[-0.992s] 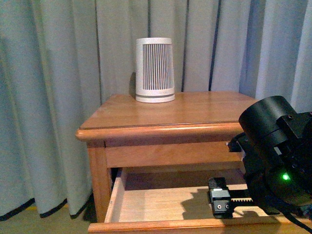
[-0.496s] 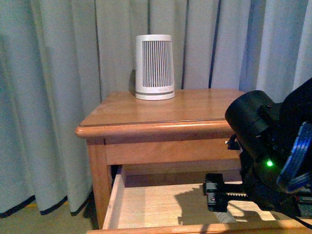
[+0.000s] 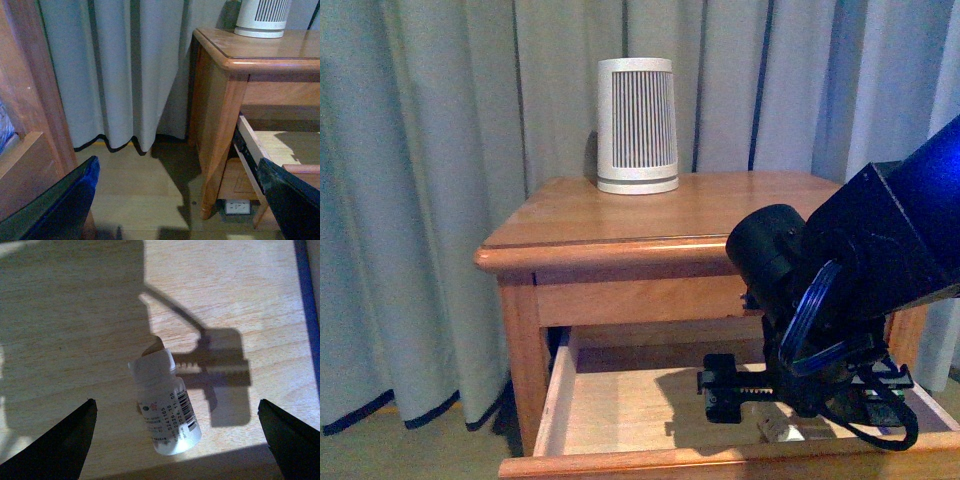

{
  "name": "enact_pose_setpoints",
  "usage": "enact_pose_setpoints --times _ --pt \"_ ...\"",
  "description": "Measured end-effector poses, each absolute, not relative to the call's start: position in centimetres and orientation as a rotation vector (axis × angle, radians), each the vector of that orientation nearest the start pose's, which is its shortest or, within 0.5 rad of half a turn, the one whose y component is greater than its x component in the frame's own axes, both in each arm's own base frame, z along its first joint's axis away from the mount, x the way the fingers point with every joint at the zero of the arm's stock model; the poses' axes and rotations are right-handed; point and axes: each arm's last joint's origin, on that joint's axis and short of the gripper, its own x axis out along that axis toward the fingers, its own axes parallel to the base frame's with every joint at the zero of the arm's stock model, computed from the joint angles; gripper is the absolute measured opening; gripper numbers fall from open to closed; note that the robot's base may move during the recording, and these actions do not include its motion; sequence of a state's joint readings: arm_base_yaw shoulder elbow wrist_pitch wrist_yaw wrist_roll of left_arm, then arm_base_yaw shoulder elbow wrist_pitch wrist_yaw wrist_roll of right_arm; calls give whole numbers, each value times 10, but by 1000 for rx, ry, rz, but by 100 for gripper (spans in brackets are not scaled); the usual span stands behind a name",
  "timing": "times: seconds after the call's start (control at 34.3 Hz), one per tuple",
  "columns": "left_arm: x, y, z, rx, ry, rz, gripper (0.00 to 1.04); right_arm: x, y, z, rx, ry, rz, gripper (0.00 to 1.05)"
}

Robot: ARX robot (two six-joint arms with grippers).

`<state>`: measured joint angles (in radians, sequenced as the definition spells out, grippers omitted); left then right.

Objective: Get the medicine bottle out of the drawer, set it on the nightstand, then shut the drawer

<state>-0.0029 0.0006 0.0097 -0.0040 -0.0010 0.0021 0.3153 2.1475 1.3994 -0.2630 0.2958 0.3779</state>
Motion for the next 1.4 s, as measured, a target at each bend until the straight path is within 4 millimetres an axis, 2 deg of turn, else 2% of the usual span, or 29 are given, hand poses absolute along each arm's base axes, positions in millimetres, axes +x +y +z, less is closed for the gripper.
enact_pose_setpoints --times 0.29,0.41,0.67,0.7,0.82,1.14,1.28,1.4 --pt "97 0 166 2 -5 -2 98 422 129 101 8 944 -141 98" --pt "97 0 166 2 -5 -2 98 430 132 99 -2 906 -109 98" --pt "97 0 166 2 -5 -2 98 432 133 90 -29 916 -79 97" --pt "97 0 166 2 -5 -2 98 432 134 90 -28 915 -78 96" --pt "97 0 166 2 -5 -2 98 434 135 90 -32 900 -68 75" --pt "97 0 166 2 -5 -2 98 433 135 86 -107 833 -62 32" --pt "97 0 166 2 -5 -2 98 430 134 85 -156 795 -59 30" --pt "97 0 166 2 -5 -2 98 426 133 99 -170 765 -53 30"
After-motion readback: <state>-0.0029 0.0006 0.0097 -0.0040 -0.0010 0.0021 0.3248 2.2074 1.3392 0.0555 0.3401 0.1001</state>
